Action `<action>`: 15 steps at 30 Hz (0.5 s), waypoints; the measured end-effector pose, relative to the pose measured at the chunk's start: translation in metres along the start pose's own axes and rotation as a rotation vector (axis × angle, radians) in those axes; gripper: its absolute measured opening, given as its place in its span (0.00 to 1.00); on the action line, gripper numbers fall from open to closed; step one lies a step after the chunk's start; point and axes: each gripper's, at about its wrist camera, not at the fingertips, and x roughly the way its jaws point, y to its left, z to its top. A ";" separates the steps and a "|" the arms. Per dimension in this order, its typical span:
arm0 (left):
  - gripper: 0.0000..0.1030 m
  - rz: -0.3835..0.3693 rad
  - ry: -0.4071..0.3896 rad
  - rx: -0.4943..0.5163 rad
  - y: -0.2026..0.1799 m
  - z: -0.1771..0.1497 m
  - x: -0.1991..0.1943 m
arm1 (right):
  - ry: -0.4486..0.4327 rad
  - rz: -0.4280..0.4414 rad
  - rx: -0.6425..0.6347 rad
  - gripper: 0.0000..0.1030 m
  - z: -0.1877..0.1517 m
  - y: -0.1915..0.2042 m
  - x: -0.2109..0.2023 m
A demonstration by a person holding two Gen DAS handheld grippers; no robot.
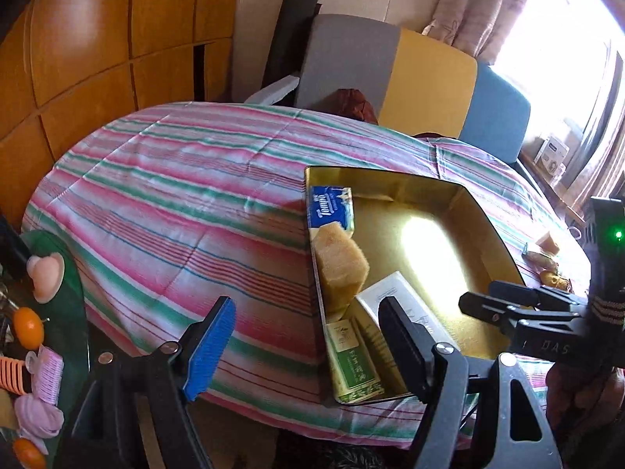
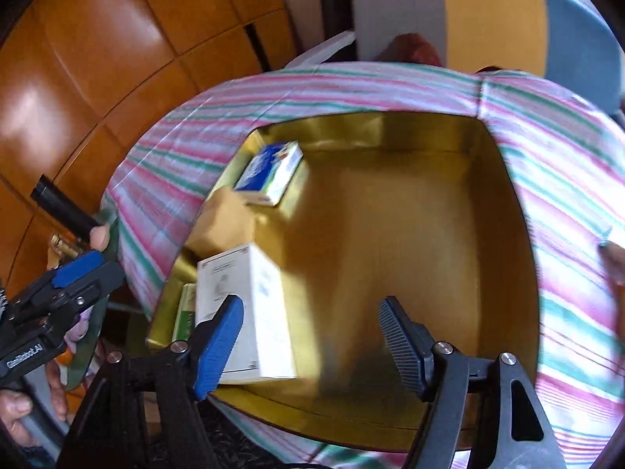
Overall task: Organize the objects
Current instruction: 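Lower the white medicine box into the gold tray and open the right gripper, then move both tools back toward the remaining items on the table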
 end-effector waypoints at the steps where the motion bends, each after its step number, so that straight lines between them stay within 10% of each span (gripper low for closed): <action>1: 0.74 -0.001 0.001 0.005 -0.002 0.001 0.000 | -0.014 -0.011 0.002 0.73 -0.001 -0.004 -0.004; 15: 0.74 -0.014 -0.003 0.097 -0.046 0.004 -0.001 | -0.138 -0.190 0.046 0.80 -0.005 -0.063 -0.061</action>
